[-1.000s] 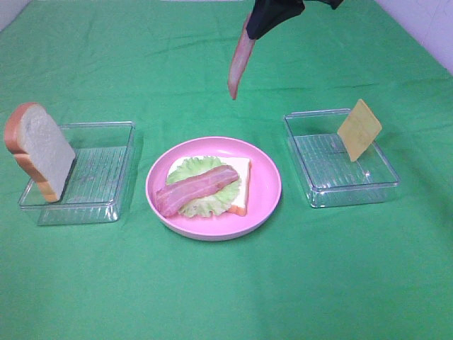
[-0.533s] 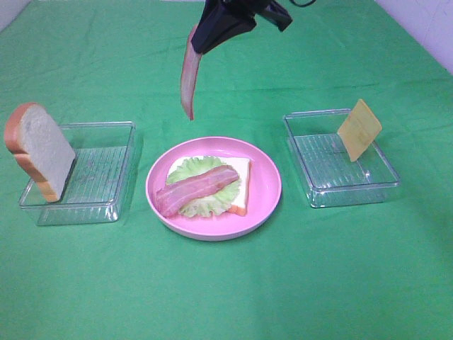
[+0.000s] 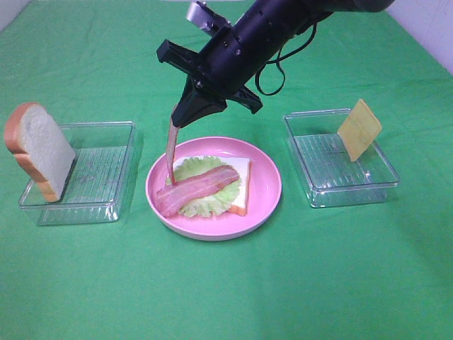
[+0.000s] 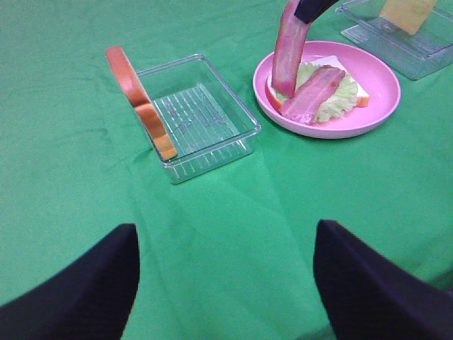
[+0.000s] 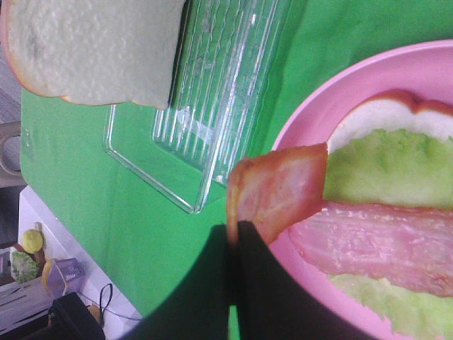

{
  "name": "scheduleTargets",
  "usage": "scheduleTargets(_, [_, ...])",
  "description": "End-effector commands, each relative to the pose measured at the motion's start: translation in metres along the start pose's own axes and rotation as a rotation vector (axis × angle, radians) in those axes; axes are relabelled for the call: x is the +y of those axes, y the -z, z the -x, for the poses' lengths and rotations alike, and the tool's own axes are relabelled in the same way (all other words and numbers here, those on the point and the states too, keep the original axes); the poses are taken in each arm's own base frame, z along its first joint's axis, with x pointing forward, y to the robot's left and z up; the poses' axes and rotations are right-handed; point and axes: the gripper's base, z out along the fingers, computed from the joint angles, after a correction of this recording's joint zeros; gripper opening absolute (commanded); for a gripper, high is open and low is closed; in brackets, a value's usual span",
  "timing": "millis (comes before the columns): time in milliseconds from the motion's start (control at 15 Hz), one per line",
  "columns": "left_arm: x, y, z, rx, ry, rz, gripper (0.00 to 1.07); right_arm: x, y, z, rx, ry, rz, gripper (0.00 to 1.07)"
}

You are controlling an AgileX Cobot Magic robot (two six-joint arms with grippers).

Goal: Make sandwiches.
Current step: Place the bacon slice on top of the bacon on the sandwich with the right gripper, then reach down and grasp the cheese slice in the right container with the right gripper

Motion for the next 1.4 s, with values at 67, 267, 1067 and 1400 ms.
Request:
scheduleTargets(67, [0.0, 0.001, 0.0, -0.017, 0.0, 0.0, 0.67, -0.007, -0.007, 0.002, -0.005, -0.004, 0.0, 0.0])
scheduleTargets(267, [0.0, 0.001, 0.0, -0.017, 0.0, 0.0, 0.67, -0.019, -0.007, 0.001, 0.001, 0.0, -0.126, 0.0])
scheduleTargets(1067, [0.0, 0.001, 0.0, -0.017, 0.0, 0.0, 0.67, -0.041, 0.0, -0.001, 0.023, -0.021, -0.393, 0.53])
scheduleTargets(1400, [0.0, 0.001, 0.0, -0.017, 0.001, -0.001, 0.67, -0.028, 0.028, -0.005, 0.009, 0.039, -0.459, 0.67])
